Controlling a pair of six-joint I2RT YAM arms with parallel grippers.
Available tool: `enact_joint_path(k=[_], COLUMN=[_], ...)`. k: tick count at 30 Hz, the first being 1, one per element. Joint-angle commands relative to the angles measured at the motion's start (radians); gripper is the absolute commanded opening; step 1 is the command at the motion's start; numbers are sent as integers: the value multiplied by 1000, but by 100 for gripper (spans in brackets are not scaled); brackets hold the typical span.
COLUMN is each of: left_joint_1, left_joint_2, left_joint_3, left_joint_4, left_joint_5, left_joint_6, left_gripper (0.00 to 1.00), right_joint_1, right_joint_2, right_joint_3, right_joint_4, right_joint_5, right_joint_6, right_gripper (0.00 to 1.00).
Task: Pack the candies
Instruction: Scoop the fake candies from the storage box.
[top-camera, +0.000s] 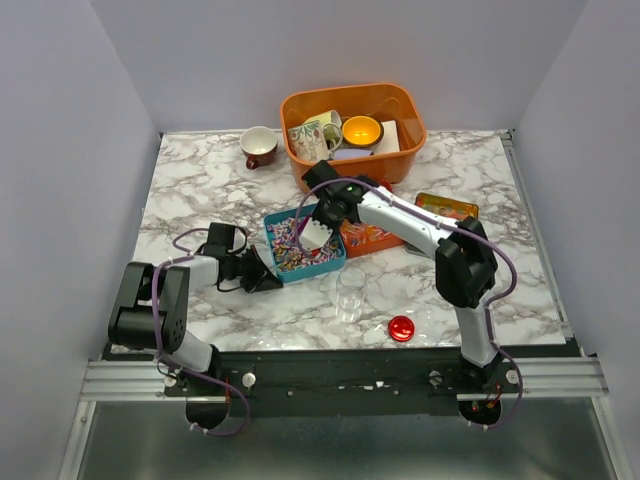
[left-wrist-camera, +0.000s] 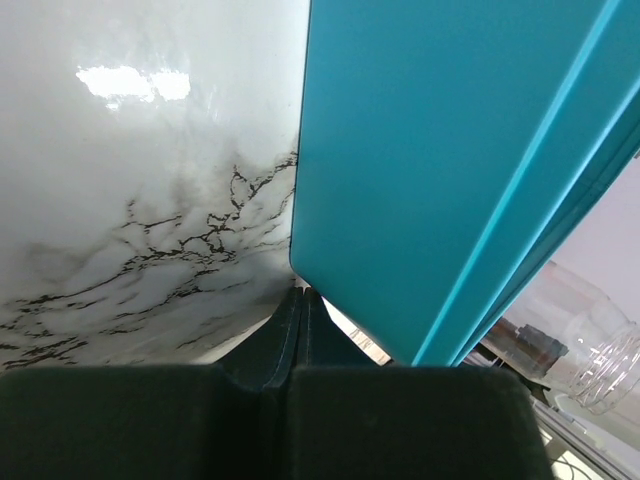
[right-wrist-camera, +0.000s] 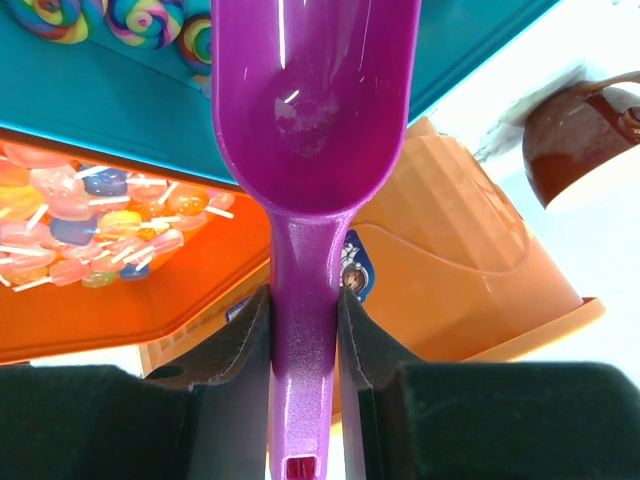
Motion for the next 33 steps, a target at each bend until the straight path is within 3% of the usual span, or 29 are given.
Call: enact_joint_path(k=[1,4,11,16,22,33], left_joint_1=[-7,-7,-7,-7,-7,-7], left_joint_2=[29,32,44,45,52,90], left_joint_3=[45,42,39,48,42,97], left_joint_4=[156,165,162,138,188,194], left_joint_5=[-18,-12,13,28,36,42], left_joint_6=[-16,-13,10,39,19,22], left_gripper=[0,0,0,0,0,0], right_joint_1=[91,108,86,33,-9,31], right_joint_2=[43,103,200,295,226,247], right_joint_3=[-99,-9,88,250,99,198], right_joint_4=[-99,-213,-216,-333,-207,-329], right_joint_5=[-109,-176,-259,-281,-252,-368], right_joint_6=[-123,-72,21,43,-101,-53], right_gripper=[1,1,1,1,1,1])
